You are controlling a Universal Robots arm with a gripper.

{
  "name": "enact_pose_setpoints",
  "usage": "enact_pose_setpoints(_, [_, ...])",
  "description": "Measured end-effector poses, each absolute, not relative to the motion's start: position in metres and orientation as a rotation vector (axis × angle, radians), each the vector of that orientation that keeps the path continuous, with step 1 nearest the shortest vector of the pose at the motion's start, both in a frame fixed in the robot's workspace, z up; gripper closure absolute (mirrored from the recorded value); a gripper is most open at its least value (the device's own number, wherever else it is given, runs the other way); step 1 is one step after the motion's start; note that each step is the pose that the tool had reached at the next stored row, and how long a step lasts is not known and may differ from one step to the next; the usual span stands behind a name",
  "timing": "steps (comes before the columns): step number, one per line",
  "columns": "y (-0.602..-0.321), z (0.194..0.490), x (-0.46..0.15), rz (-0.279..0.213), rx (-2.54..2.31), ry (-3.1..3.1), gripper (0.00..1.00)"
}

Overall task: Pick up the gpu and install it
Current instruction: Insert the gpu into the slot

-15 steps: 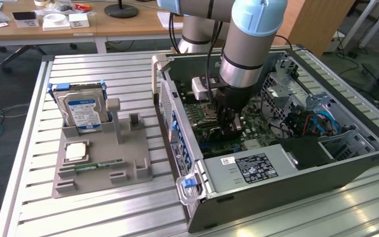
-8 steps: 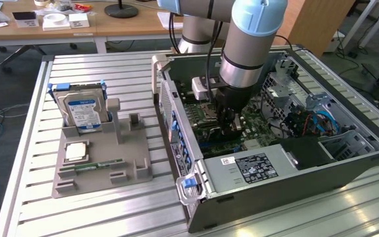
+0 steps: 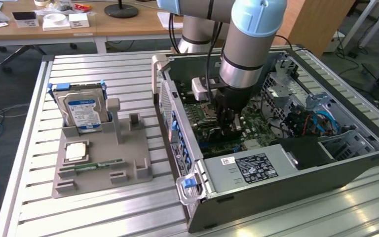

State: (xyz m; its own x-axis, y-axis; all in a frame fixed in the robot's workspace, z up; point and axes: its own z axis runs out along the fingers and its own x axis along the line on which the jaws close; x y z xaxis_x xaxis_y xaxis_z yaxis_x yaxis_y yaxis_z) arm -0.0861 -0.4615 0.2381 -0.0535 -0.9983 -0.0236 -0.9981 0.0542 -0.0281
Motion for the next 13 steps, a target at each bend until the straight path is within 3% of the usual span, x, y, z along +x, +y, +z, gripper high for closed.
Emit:
enact_pose_setpoints(8, [-0.4612,0.2375,-0.0862,-0.004,-2.134,2.253,0.73])
enact_pose_setpoints(13, [-0.4615,0.2378,-0.0861,-0.006,-2.135,2.254,0.6])
